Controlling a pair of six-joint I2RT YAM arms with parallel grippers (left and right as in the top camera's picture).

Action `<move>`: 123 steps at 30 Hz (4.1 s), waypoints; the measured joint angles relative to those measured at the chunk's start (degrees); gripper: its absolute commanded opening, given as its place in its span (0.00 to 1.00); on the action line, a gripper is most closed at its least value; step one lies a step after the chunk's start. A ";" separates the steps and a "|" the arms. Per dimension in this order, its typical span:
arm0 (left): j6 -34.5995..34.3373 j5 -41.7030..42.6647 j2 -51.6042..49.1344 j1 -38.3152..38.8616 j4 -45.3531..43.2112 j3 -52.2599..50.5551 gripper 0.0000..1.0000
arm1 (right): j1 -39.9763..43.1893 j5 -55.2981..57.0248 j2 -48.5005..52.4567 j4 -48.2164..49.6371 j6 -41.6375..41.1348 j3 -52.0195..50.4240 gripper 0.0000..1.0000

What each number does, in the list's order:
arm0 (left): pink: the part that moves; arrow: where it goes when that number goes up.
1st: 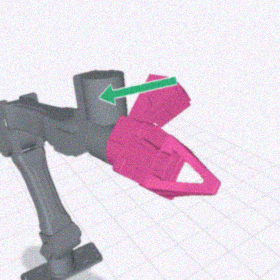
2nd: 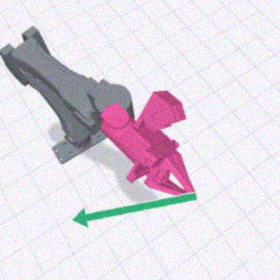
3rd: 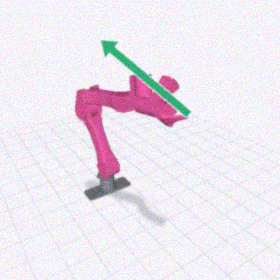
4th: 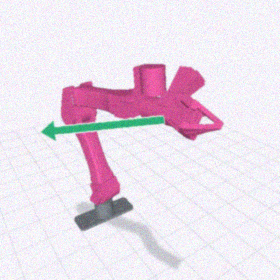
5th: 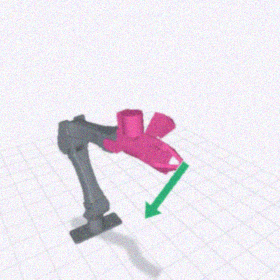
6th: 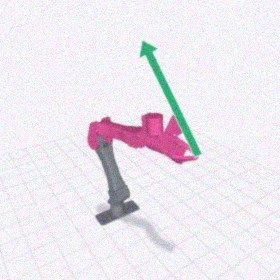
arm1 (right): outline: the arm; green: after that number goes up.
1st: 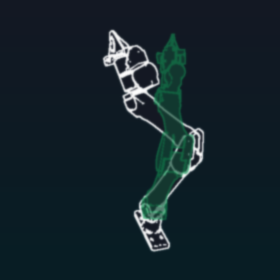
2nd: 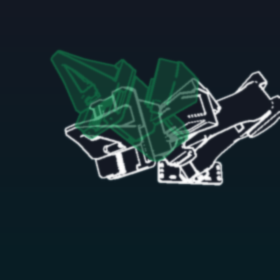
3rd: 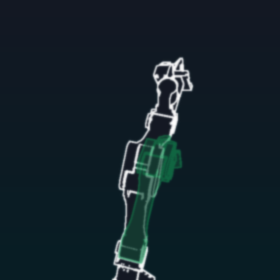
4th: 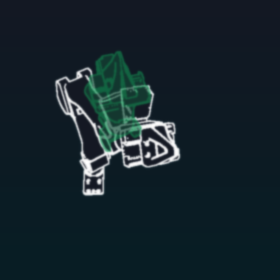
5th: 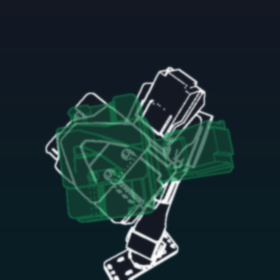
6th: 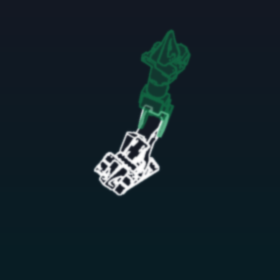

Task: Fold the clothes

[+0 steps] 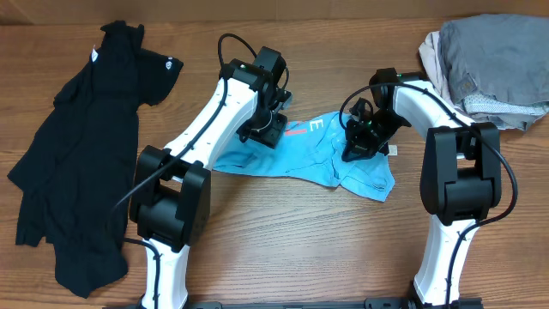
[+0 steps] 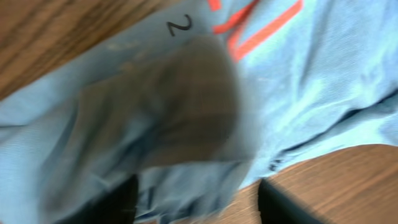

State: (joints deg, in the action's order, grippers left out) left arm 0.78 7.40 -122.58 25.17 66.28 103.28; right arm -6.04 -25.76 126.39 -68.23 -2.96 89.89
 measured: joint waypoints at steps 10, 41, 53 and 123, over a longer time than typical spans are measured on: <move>-0.20 -2.40 -0.02 -0.17 12.79 10.45 0.77 | 0.00 -0.90 0.00 0.04 -0.04 0.00 0.17; 9.99 7.06 0.00 -18.53 1.16 -7.17 0.79 | -0.07 -0.52 -1.62 1.22 -0.22 0.11 0.41; 10.62 7.63 0.02 -18.53 5.09 -5.99 0.84 | 3.98 2.08 -9.73 1.22 -1.38 0.63 0.53; 10.62 6.93 0.44 -18.53 6.38 -4.11 0.86 | 21.20 -5.35 -8.74 13.81 2.73 -13.84 0.04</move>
State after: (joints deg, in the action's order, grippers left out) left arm 11.40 14.33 -122.15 6.63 72.66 99.18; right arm 15.16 -31.11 117.64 -54.41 -0.23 76.05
